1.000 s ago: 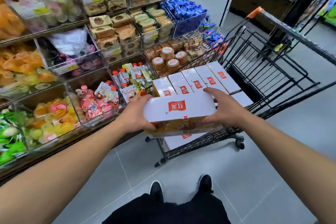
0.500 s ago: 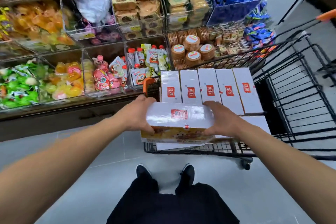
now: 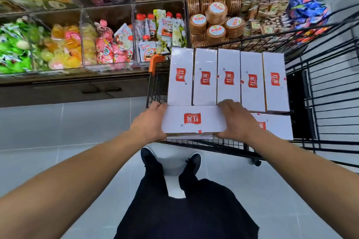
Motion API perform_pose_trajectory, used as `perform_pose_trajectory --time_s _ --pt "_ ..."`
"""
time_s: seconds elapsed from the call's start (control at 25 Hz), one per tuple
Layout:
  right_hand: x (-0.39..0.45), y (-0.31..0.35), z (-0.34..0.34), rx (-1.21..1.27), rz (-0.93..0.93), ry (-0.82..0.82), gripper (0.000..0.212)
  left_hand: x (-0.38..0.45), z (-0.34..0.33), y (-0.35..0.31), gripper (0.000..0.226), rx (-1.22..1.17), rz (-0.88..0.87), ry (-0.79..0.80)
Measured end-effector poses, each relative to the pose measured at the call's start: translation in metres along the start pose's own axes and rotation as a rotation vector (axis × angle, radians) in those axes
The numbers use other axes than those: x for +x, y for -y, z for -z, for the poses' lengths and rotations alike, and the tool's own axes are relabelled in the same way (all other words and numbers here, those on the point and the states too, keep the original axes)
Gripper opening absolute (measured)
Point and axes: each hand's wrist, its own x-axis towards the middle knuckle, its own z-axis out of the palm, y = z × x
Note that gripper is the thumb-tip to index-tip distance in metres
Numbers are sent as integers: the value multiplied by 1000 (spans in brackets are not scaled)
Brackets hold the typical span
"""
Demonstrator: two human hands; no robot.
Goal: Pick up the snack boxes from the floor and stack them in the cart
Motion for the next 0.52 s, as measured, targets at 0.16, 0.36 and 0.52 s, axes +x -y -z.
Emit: perform_pose_trajectory --time_s 0.16,0.36,0.52 --pt "6 -7 -22 -104 19 -59 97 12 -19 -5 97 79 33 -29" --pt "6 -8 -30 -160 -1 -22 91 8 -35 -12 89 53 34 -35" --pt "6 1 -19 -154 29 -14 92 -5 -39 -17 83 5 27 -23"
